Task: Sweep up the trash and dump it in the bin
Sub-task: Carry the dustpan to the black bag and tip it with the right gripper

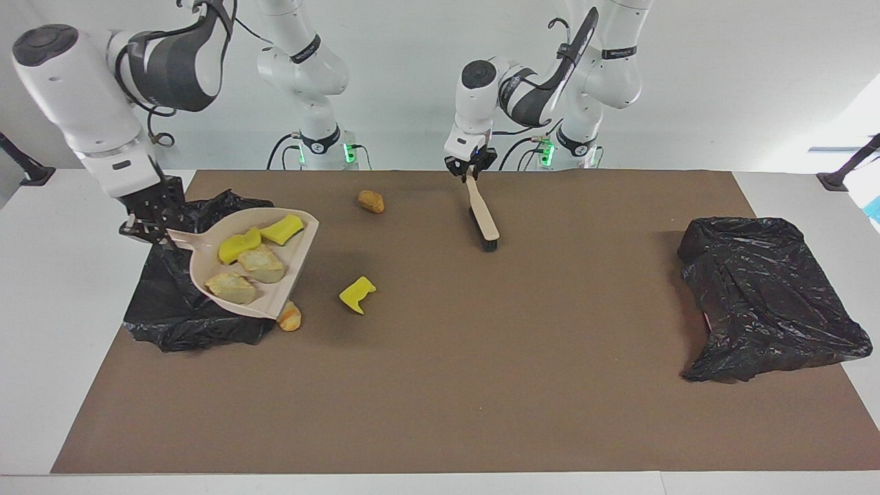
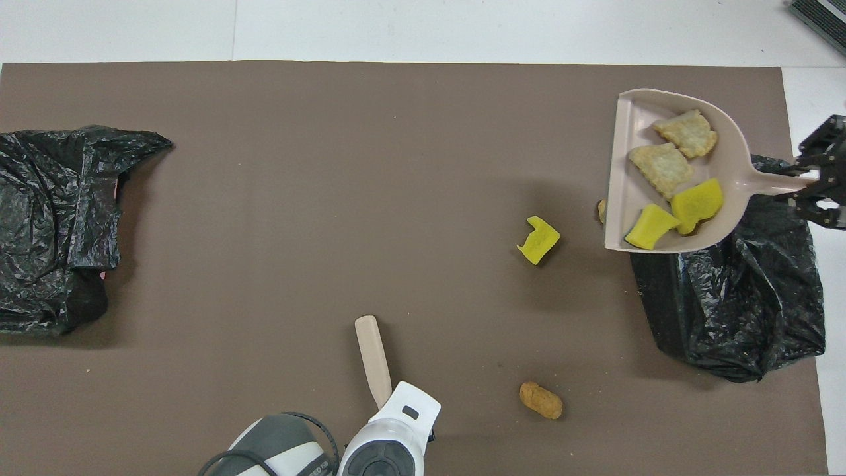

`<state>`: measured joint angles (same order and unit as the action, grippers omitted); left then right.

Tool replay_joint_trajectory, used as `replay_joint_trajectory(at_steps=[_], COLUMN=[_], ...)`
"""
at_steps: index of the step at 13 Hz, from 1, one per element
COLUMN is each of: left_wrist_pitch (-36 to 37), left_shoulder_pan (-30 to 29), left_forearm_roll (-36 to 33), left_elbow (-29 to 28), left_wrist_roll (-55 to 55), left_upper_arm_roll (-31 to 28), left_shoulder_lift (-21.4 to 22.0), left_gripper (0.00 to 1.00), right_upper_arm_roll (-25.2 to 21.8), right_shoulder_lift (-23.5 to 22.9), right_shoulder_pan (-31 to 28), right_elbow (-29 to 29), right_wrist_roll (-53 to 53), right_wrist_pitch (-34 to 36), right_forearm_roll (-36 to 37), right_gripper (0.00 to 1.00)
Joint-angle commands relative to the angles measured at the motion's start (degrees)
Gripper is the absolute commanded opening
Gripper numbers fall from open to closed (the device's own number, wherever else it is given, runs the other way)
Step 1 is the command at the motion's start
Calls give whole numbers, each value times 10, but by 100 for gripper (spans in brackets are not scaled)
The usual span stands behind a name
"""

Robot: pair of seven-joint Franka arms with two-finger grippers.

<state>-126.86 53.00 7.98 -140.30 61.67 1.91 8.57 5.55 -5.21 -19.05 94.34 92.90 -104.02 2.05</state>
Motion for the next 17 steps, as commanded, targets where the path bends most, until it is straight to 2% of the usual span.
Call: replay_joint_trajectory(at_steps=[1,3,4,7,12,15,17], left_wrist_pitch=[4,1,4,14,36,83,128], left_shoulder_pan=[-35,-51,-85,-157,-283,-359,-400], left_forearm_roll=[-4,-9,-9,-10,-31,-32,-32], left_elbow=[31,38,54,96,141,201,255], left_wrist_roll=[-11,-11,-11,-32,-258,-380,-454], left_upper_arm_roll=[-1,-4,-4,-4,-4,-4,-4], left_shoulder_lift=[-23,-28,-32,-36,-36,-48,-64], left_gripper=[100,100,100,100,100,100,100], right_upper_arm_roll=[5,3,3,4,6,7,6], right_shoulder_lift=[47,65,70,96,135,175,185], right_shoulder_pan=[-57,-78,-78,-76,-9,19,38], right_elbow=[64,93,99,156,220,272,283], right_wrist_roll=[34,34,33,25,-45,-110,-153], right_wrist_pitch=[-15,-23,-24,-96,-117,-110,-107], right_forearm_roll=[-7,36,70,166,358,434,496], right_gripper=[0,0,0,0,0,0,0])
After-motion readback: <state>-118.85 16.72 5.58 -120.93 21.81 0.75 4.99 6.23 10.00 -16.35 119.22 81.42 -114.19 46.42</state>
